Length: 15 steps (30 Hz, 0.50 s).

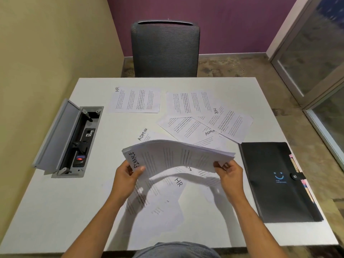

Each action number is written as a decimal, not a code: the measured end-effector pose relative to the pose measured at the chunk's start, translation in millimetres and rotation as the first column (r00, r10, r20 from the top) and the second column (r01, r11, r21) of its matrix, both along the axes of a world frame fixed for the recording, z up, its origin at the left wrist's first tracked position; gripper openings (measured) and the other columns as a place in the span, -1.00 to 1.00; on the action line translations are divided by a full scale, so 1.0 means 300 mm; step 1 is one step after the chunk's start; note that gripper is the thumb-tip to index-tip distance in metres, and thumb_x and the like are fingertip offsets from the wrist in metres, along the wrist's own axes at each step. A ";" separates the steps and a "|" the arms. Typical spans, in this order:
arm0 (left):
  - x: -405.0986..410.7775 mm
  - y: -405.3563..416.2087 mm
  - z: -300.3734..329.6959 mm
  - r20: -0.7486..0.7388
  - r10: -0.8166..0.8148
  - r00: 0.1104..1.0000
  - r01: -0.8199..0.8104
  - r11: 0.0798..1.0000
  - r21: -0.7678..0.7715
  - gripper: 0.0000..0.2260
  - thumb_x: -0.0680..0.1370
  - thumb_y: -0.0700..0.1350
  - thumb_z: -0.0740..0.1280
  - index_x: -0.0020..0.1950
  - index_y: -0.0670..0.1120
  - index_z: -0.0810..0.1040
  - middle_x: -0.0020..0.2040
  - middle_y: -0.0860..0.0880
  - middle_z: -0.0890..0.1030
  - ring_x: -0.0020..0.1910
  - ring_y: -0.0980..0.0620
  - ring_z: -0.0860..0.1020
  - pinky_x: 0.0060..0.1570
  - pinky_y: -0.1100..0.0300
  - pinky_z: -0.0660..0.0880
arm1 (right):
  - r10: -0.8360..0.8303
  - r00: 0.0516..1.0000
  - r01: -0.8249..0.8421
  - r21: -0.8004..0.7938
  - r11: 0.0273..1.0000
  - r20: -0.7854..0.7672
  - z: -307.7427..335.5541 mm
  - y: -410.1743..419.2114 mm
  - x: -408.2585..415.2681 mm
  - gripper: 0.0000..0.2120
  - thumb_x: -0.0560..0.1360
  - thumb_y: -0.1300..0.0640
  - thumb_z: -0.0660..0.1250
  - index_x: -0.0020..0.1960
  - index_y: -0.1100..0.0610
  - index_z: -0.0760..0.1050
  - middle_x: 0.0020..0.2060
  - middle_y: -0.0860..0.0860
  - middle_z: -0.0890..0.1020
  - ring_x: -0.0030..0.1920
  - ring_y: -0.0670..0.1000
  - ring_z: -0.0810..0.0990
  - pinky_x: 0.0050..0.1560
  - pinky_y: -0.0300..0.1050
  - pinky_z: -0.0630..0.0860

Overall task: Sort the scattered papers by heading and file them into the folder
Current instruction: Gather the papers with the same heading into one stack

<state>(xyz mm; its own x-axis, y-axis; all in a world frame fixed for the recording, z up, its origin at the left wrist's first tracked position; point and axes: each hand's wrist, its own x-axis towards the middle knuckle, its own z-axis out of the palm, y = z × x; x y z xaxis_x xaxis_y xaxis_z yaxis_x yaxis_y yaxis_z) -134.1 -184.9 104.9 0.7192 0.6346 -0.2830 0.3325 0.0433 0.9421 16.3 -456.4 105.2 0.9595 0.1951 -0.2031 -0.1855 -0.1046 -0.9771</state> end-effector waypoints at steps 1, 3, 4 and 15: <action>-0.004 -0.005 -0.001 0.005 0.000 1.000 0.000 1.000 -0.002 -0.78 0.52 -0.24 0.41 0.07 0.04 0.55 -0.01 0.07 0.65 -0.05 0.16 0.62 -0.06 0.20 0.56 | 0.020 1.000 -0.019 0.008 1.000 -0.008 -0.006 0.000 -0.003 -0.68 0.50 0.37 0.39 0.06 -0.04 0.57 -0.05 -0.13 0.70 -0.03 -0.18 0.68 -0.03 -0.32 0.58; -0.015 -0.015 -0.013 0.018 -0.036 0.999 0.036 0.999 0.019 -0.76 0.49 -0.17 0.47 0.11 0.01 0.54 0.02 0.07 0.63 -0.02 0.15 0.59 -0.03 0.19 0.55 | 0.082 0.996 -0.082 0.000 0.997 -0.034 -0.030 -0.004 -0.012 -0.68 0.50 0.35 0.41 0.16 0.02 0.54 0.02 -0.05 0.69 0.04 -0.12 0.66 -0.01 -0.26 0.60; -0.021 -0.020 -0.026 0.021 -0.057 0.998 0.056 0.998 0.033 -0.76 0.47 -0.14 0.48 0.10 0.00 0.54 0.02 0.06 0.62 -0.02 0.13 0.58 -0.04 0.19 0.55 | 0.110 0.993 -0.111 -0.010 0.994 -0.053 -0.045 -0.008 -0.017 -0.65 0.49 0.35 0.42 0.20 0.05 0.52 0.05 0.00 0.66 0.08 -0.07 0.64 -0.05 -0.25 0.61; -0.025 -0.068 -0.081 -0.031 0.004 1.000 -0.005 0.999 -0.050 -0.86 0.53 -0.11 0.43 0.07 0.03 0.57 0.02 -0.03 0.65 0.05 -0.03 0.60 -0.02 0.10 0.54 | 0.119 0.990 -0.128 -0.117 0.985 -0.080 -0.086 0.022 -0.027 -0.74 0.50 0.41 0.36 0.04 0.09 0.51 -0.07 -0.02 0.60 0.01 -0.08 0.57 -0.13 -0.29 0.57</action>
<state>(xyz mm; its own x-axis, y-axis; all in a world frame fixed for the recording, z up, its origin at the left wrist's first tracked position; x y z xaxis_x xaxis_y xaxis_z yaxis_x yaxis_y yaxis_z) -141.5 -205.3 80.6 0.7070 0.6221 -0.3363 0.3607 0.0918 0.9281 8.2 -449.9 79.4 0.9114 0.2807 -0.3009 -0.2338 -0.2485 -0.9400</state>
